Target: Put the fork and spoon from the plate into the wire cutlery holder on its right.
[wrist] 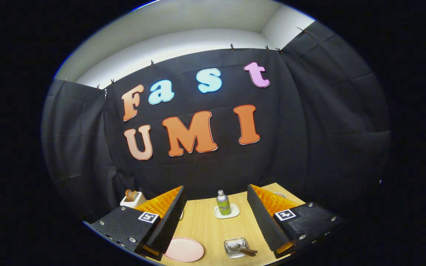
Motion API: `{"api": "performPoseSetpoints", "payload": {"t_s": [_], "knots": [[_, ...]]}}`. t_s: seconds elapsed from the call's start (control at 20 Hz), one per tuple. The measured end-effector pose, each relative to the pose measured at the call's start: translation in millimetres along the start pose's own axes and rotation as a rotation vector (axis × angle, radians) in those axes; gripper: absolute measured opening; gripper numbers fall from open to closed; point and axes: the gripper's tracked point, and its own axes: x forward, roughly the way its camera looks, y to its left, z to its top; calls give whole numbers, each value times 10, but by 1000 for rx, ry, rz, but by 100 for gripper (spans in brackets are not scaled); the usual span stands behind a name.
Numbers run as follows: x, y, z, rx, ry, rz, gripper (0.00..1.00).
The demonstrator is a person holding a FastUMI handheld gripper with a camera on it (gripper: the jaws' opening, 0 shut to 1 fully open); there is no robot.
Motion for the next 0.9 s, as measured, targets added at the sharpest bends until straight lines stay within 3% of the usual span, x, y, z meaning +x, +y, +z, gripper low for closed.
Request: {"api": "performPoseSetpoints", "payload": {"t_s": [0.9], "knots": [[158,238,-318,-101,102,36,98]]}}
